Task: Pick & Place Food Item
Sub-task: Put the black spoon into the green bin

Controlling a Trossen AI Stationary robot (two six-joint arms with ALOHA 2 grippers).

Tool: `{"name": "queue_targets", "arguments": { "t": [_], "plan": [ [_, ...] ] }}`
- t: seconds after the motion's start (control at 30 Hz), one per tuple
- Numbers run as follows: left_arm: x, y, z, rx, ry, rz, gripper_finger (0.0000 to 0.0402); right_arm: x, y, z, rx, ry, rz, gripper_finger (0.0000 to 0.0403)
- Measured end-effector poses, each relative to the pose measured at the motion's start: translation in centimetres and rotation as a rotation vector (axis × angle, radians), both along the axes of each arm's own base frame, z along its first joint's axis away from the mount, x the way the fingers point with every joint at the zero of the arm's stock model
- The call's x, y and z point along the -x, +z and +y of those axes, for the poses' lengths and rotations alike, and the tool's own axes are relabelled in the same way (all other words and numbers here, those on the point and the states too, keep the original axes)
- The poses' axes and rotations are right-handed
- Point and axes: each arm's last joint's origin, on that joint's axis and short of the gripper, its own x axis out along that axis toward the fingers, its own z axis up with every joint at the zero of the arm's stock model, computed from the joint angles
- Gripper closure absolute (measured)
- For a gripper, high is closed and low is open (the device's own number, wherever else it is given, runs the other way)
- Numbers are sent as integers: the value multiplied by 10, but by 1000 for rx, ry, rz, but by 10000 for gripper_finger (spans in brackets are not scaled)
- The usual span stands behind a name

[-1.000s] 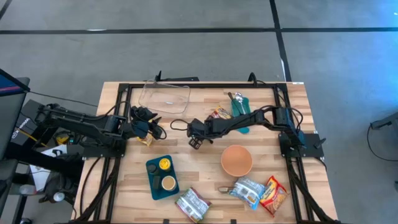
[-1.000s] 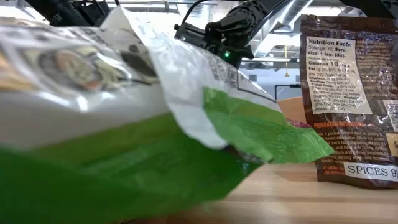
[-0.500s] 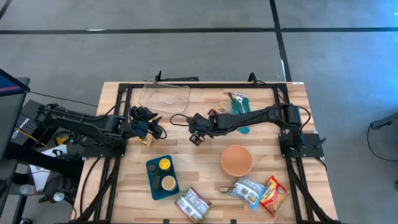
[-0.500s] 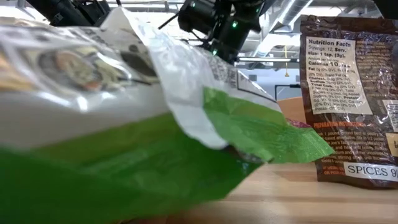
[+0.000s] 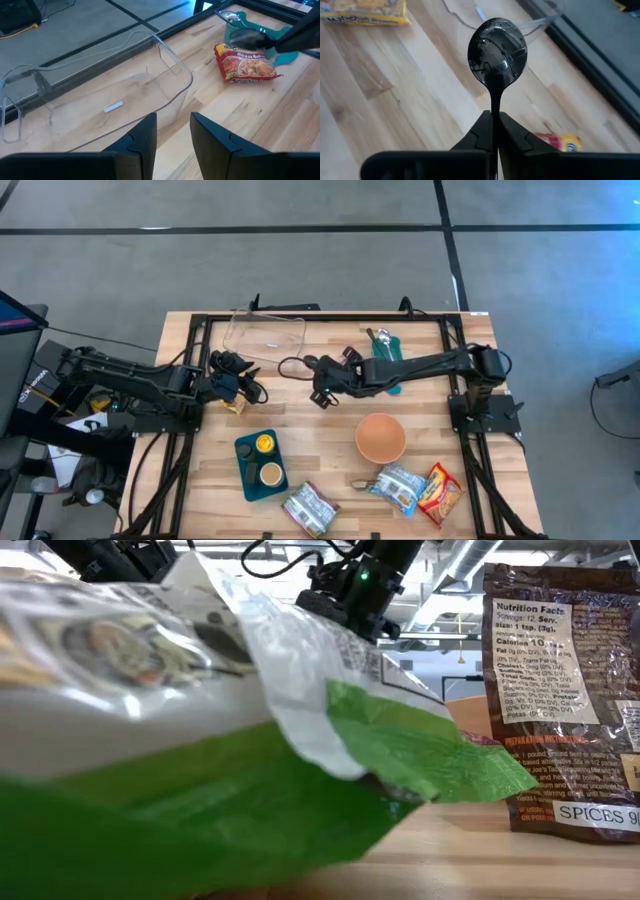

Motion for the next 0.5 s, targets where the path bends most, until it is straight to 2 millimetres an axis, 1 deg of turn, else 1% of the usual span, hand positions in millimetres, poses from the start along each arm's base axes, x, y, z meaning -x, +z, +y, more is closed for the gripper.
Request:
{"name": "queue_targets", "arguments": {
  "t": [0.17, 0.5],
  "plan": [
    [0, 0, 0, 0, 0, 0, 290, 6, 8, -1, 37, -23, 2, 398],
    [0, 0, 0, 0, 0, 1, 290, 11, 3, -3, 57, -34, 77, 398]
  ]
}}
